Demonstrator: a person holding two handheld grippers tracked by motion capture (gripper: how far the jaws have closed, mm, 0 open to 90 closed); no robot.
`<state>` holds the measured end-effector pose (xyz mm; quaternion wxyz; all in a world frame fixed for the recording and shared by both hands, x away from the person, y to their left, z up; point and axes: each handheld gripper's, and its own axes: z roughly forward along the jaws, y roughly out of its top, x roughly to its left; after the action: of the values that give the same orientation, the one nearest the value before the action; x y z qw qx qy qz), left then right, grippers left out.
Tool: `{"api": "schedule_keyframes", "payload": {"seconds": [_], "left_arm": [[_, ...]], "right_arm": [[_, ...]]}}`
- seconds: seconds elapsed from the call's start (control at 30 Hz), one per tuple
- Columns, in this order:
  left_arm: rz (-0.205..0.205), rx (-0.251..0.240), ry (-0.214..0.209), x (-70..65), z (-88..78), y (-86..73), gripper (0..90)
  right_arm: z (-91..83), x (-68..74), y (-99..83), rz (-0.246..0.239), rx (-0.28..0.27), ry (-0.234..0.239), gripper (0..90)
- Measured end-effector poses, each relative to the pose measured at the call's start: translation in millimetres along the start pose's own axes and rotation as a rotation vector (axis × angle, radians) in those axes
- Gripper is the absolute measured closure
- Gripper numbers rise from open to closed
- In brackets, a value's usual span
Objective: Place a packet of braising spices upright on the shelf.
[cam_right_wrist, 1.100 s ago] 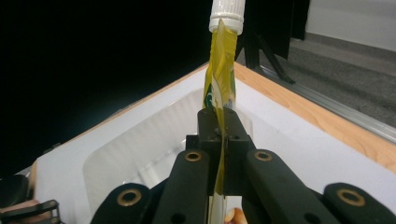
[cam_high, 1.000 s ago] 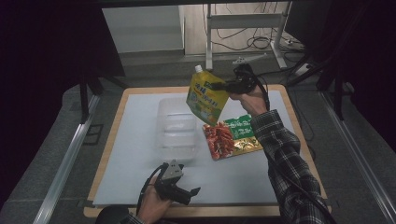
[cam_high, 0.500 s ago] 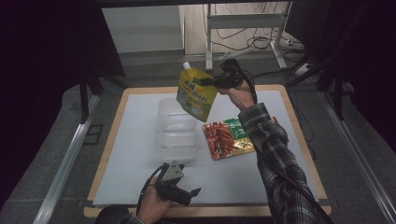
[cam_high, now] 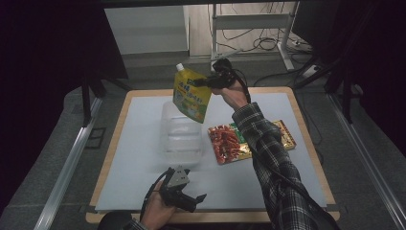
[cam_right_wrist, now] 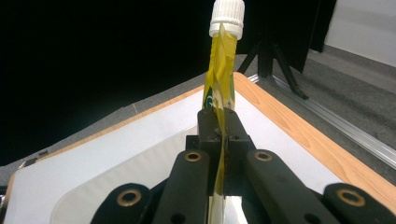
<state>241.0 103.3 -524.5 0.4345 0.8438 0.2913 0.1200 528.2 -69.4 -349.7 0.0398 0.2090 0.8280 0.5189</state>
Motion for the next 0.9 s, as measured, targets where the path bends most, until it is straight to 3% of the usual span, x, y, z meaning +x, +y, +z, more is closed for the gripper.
{"api": "schedule_keyframes", "payload": {"seconds": [0.3, 0.57, 0.8, 0.9], "left_arm": [[0.012, 0.003, 0.008, -1.1, 0.1, 0.1, 0.0], [0.021, 0.013, 0.012, -2.5, 0.9, 0.2, 0.0], [0.028, 0.021, 0.022, -3.0, 1.8, 0.3, 0.0], [0.033, 0.025, 0.025, -3.7, 2.3, 0.4, 0.0]], "right_arm": [[23.4, 4.1, -1.3, -0.018, 0.041, 0.005, 89.0], [41.3, 1.3, -14.8, -0.014, 0.077, 0.01, 89.0], [46.1, 0.4, -16.2, 0.006, 0.06, 0.02, 89.0], [53.5, 5.2, -19.1, -0.014, 0.096, -0.01, 89.0]]}}
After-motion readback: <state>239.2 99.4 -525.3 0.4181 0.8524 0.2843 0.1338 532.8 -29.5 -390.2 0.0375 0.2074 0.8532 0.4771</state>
